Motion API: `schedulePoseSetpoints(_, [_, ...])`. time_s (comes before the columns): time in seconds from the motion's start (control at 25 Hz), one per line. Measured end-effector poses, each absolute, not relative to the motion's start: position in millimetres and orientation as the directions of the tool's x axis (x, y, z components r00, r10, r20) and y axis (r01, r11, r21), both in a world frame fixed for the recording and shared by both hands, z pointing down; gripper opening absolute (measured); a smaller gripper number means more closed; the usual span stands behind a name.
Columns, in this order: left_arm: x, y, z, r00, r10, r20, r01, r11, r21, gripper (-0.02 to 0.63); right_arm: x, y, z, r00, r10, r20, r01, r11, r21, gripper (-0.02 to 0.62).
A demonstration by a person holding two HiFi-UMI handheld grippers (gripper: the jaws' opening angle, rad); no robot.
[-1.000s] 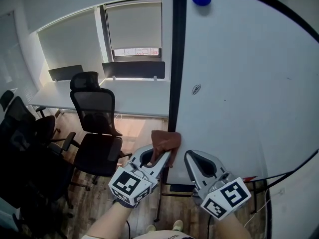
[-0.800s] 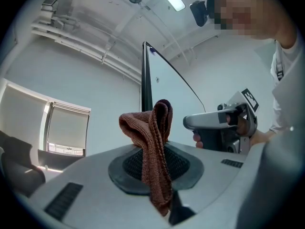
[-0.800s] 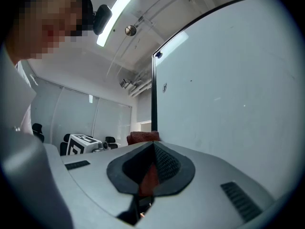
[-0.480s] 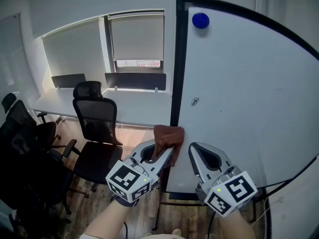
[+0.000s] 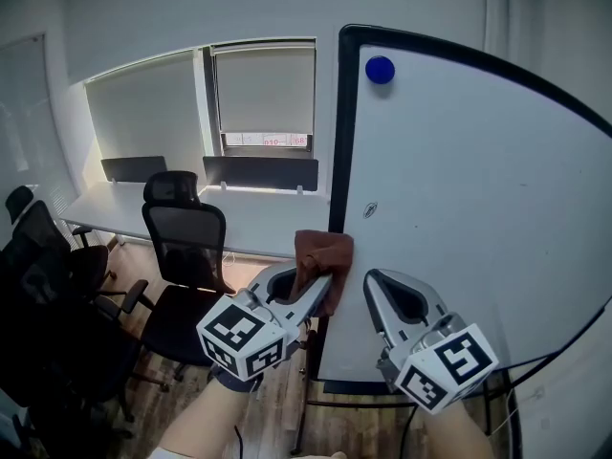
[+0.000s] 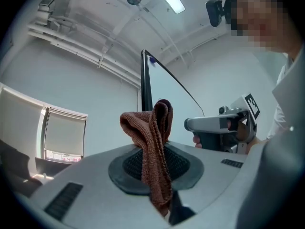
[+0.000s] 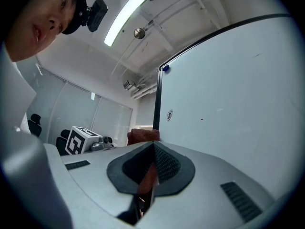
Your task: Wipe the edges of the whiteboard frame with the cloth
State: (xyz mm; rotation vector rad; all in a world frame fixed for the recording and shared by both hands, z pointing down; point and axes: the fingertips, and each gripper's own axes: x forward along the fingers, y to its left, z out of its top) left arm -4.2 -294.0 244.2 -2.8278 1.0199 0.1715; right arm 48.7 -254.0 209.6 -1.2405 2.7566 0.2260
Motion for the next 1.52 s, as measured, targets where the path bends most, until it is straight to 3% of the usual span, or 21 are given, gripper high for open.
schedulePoseSetpoints(1.52, [-16,-296,16,0.754,-0.563,-0.34,-0.642,-0.74,-0.199,0.066,49,-247,75,-0.672,-0.674,-0.308,-0.74,0.624,0.251,0.005])
